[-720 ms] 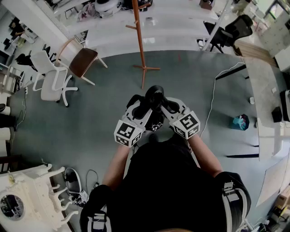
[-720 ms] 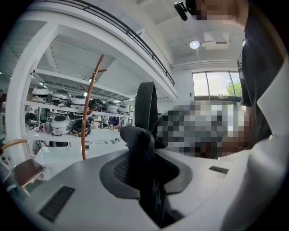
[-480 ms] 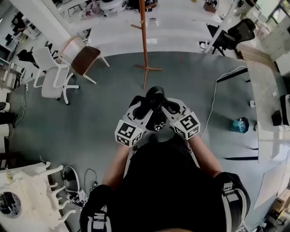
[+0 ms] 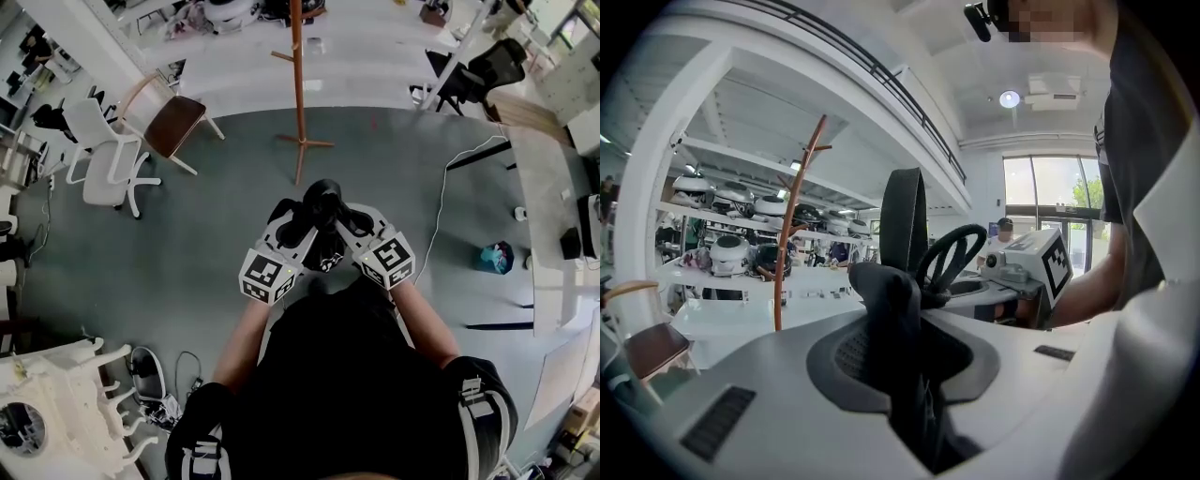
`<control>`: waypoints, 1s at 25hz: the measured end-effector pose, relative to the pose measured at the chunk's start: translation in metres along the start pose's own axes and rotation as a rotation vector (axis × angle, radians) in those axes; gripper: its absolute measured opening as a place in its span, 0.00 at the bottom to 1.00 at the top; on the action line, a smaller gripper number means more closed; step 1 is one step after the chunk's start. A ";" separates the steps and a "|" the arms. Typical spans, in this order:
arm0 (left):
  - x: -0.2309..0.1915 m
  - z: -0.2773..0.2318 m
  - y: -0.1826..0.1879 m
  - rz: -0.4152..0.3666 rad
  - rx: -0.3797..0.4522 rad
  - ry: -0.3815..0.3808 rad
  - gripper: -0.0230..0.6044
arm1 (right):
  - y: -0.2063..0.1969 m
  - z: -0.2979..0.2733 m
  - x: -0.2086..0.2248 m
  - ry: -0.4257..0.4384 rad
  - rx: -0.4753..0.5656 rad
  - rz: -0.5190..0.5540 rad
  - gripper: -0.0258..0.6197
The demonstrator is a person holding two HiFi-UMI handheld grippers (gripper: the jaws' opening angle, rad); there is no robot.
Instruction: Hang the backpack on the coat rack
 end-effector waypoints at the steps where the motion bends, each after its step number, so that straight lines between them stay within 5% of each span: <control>1: -0.003 0.001 0.000 -0.001 0.000 -0.002 0.18 | 0.001 -0.002 -0.001 -0.002 0.003 -0.001 0.16; 12: -0.017 -0.003 0.000 -0.008 -0.012 0.000 0.18 | -0.002 -0.017 0.005 -0.005 0.007 -0.019 0.17; 25: -0.044 -0.063 0.011 0.026 -0.018 0.027 0.18 | 0.002 -0.037 0.075 0.046 0.006 -0.028 0.17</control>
Point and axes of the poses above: the fingertips, and each gripper's own axes: z backward along the fingers, x to its right, y out of its top, the point moved 9 cm from there along z, backward along the fingers, and after that the axes turned 2 degrees about x, right-handed, at the moved point
